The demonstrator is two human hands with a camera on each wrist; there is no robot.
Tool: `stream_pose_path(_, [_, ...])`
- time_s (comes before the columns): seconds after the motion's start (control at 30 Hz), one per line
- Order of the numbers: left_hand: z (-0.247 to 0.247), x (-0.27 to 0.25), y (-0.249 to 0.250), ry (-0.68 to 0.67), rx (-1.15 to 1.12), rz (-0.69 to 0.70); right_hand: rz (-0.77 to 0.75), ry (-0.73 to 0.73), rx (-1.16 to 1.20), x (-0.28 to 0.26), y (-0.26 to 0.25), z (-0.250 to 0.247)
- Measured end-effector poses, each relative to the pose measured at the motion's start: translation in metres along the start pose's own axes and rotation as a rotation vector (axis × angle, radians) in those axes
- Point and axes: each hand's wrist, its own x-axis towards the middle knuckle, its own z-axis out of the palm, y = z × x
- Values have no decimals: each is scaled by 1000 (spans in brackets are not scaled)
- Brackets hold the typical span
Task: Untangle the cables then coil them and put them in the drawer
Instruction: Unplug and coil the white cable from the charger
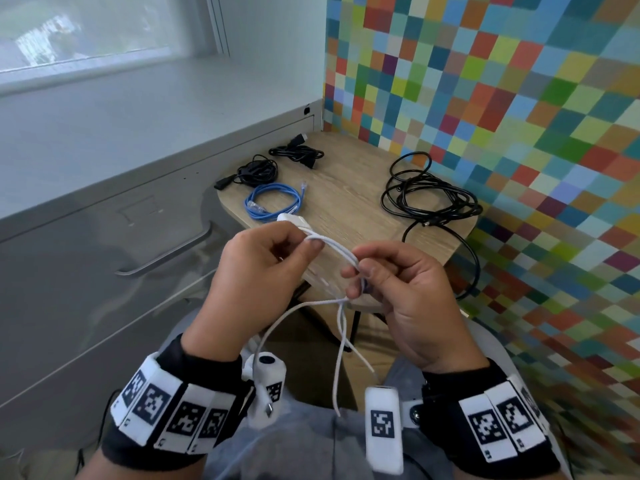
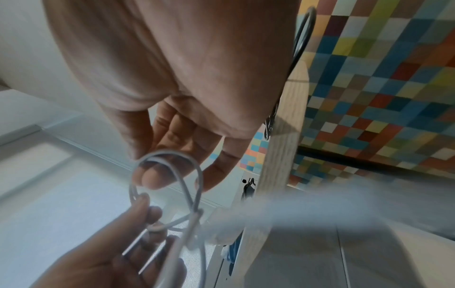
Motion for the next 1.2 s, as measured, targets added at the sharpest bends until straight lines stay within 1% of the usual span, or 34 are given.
stream_pose_path(0.13, [2, -1, 5, -15, -84, -15, 20, 66, -12, 3, 1, -2])
stream_pose_path(0.23, [0, 2, 4, -35, -143, -61, 51, 49, -33, 3, 0, -7])
stream_pose_path(0.33, [-3, 3, 4, -17, -219, -135, 42, 27, -182, 2, -2, -9])
stream_pose_path(0.37, [-5, 4, 5, -35, -236, -160, 30, 42, -249, 2, -2, -8])
stream_pose_path(0.43, [-11, 3, 7, -121, -289, -187, 3, 102, -345, 2, 0, -8])
stream_pose_path(0.5, [-15, 1, 10, -196, -381, -165, -41, 149, -384, 3, 0, -6])
stream_pose_path(0.57, [-16, -1, 12, -191, -440, -149, -86, 159, -401, 3, 0, -5])
stream_pose_path(0.6, [-14, -1, 13, -176, -409, -144, -99, 161, -413, 3, 0, -4])
stream_pose_path(0.63, [-13, -1, 13, -173, -308, -141, -105, 170, -426, 3, 1, -4])
stream_pose_path(0.7, [-9, 0, 14, -267, -48, -112, -98, 205, -429, 2, 1, -7])
stream_pose_path(0.73, [-7, 0, 15, -296, 18, -89, -83, 223, -413, 3, 2, -10])
stream_pose_path(0.77, [-5, 0, 14, -266, 26, -71, -64, 241, -390, 4, 3, -12])
stream_pose_path(0.8, [-3, 1, 12, -176, -24, -66, -47, 268, -362, 5, 4, -15])
stream_pose_path(0.87, [-3, 6, 2, 81, -251, -114, -31, 338, -256, 10, 5, -23])
stream_pose_path(0.9, [-5, 9, -2, 171, -384, -144, -30, 363, -188, 12, 5, -27])
stream_pose_path(0.93, [-9, 12, -4, 210, -516, -172, -27, 379, -128, 13, 3, -31])
stream_pose_path(0.97, [-13, 14, -6, 205, -653, -196, -21, 388, -80, 14, 2, -35])
stream_pose_path(1.0, [-19, 15, -6, 163, -787, -223, -13, 394, -44, 14, 0, -37])
stream_pose_path(1.03, [-23, 15, -5, 92, -881, -249, -7, 395, -17, 14, 0, -38])
stream_pose_path(1.07, [-26, 14, -5, 4, -897, -264, -3, 393, 2, 14, 0, -38])
stream_pose_path(1.1, [-27, 12, -5, -86, -827, -265, 0, 387, 14, 13, 0, -37])
stream_pose_path(1.13, [-27, 11, -7, -160, -692, -249, 2, 385, 17, 14, 1, -36])
stream_pose_path(1.2, [-25, 8, -10, -223, -407, -186, 4, 393, 2, 14, 1, -35])
